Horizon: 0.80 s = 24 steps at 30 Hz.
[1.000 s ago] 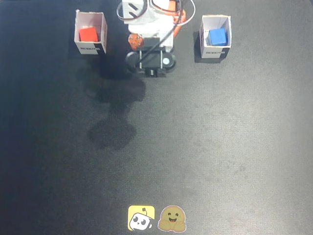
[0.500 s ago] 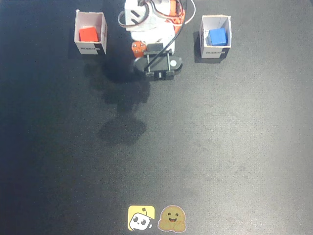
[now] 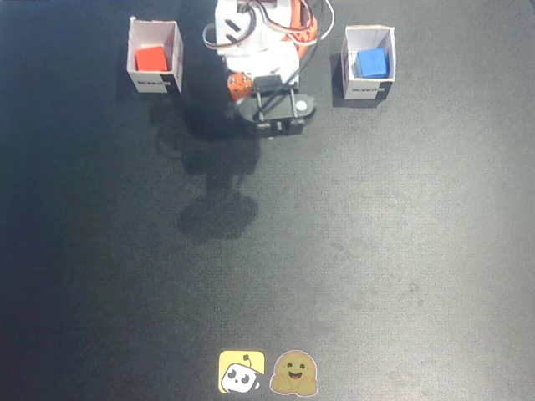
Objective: Put the red cube in the right box and the blue cube in the left box.
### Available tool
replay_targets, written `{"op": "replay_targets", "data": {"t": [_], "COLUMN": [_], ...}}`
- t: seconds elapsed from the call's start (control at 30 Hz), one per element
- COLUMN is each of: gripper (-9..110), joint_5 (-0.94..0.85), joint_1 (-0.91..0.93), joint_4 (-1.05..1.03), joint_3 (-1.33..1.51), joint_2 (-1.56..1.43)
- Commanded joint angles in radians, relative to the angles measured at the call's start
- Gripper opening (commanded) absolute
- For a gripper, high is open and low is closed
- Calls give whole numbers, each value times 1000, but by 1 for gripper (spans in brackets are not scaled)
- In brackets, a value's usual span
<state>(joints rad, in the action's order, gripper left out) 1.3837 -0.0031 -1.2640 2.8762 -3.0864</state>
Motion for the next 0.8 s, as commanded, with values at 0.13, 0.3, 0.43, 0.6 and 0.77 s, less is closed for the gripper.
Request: {"op": "replay_targets", "data": {"t": [0.13, 0.3, 0.43, 0.6, 0.77], "gripper": [0, 0, 0, 0, 0], "joint_5": [23, 69, 69, 69, 69], "joint_1": [-3, -3, 0, 0, 0], "joint_4": [3, 3, 3, 3, 3], "joint_3": [-3, -3, -3, -3, -3], "joint_2": [-6, -6, -6, -6, -6]}}
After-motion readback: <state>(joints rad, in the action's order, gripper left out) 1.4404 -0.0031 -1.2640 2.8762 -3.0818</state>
